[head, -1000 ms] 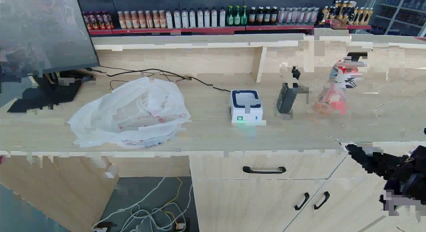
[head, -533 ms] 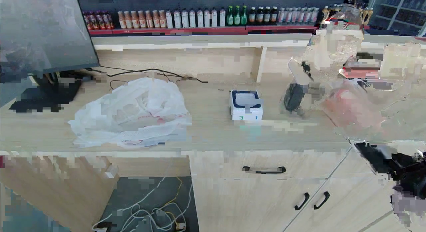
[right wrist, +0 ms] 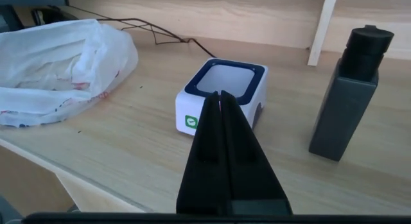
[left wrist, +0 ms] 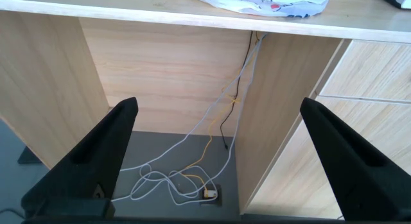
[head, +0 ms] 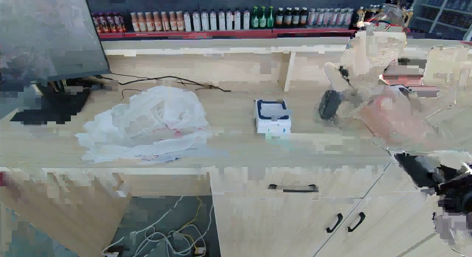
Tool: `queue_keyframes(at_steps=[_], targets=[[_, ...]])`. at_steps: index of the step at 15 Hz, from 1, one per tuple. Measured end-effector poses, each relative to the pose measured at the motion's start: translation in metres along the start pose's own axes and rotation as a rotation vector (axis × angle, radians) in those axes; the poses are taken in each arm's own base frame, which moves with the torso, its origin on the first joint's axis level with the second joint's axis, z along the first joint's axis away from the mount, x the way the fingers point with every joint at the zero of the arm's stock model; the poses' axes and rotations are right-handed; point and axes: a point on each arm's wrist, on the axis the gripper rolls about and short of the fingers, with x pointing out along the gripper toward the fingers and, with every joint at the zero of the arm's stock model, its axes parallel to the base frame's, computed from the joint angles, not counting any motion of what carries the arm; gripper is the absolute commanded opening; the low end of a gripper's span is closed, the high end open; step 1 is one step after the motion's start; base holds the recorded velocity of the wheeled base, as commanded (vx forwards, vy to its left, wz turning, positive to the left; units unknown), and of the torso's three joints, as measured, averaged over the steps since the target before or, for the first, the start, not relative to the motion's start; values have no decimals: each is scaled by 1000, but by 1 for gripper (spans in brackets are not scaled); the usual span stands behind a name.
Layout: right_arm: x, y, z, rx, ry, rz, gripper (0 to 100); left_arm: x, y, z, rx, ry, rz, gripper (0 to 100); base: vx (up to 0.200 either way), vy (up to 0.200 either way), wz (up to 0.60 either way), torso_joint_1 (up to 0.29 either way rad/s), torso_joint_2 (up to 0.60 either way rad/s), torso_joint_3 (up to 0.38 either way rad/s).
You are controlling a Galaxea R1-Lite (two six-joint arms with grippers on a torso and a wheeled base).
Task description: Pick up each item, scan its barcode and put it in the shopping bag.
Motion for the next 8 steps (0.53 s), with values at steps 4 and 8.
queue_keyframes(at_steps=[4, 8], targets=[[24, -14, -8, -17, -21, -53, 0, 0, 0, 0, 0, 0, 0, 100, 0, 0, 0, 0, 0, 0], [38, -37, -12, -27, -37, -124, 100, 0, 0, 0, 0, 0, 0, 100, 0, 0, 0, 0, 0, 0]])
